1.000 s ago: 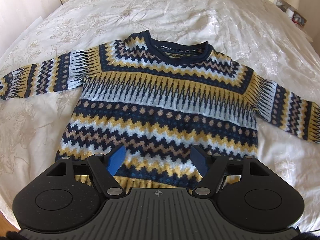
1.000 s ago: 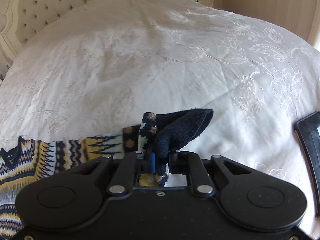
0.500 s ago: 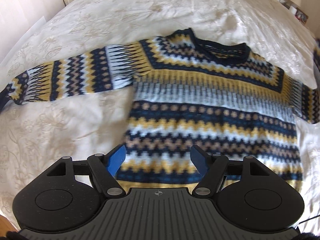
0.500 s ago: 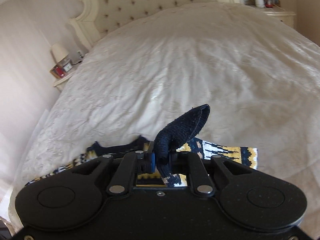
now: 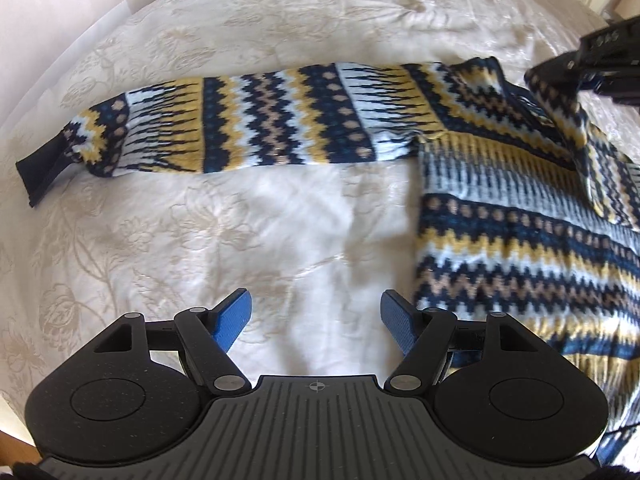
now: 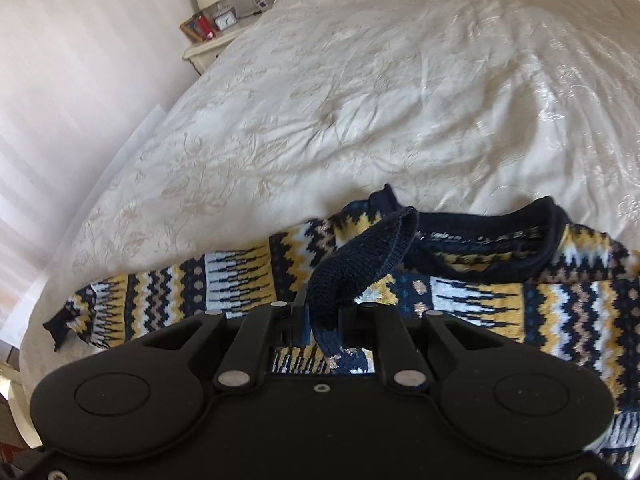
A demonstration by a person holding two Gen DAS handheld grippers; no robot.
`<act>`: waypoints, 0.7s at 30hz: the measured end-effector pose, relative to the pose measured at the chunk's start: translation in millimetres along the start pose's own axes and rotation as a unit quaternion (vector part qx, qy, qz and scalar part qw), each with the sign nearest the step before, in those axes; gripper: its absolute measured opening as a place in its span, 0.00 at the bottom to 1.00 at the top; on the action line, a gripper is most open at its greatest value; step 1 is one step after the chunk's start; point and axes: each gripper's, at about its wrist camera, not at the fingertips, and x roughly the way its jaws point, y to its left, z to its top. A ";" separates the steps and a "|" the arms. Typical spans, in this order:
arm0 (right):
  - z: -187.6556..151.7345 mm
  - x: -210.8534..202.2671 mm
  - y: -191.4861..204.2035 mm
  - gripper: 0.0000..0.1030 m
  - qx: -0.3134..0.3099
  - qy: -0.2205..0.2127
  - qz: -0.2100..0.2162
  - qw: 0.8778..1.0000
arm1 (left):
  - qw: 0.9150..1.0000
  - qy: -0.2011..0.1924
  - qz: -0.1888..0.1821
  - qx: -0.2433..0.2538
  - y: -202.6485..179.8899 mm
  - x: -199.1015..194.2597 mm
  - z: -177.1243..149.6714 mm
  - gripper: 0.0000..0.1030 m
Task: Fold small clothes
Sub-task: 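Carry the held sleeve across the sweater body with the right gripper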
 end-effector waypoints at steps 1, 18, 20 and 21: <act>-3.8 9.1 6.4 0.20 -0.007 0.006 -0.003 1.000 | 1.000 0.001 0.000 -0.002 3.2 1.5 0.9 0.68; -29.6 31.6 30.3 0.56 -0.023 -0.002 0.085 0.996 | 1.000 -0.017 -0.011 0.002 -19.8 12.0 24.8 0.68; -30.9 21.1 24.5 0.57 -0.018 -0.012 0.086 0.996 | 1.000 -0.022 -0.013 0.008 -27.8 12.0 29.3 0.68; -32.4 16.7 19.4 0.58 -0.011 -0.016 0.084 0.996 | 1.000 -0.025 -0.015 0.011 -31.8 12.2 31.6 0.68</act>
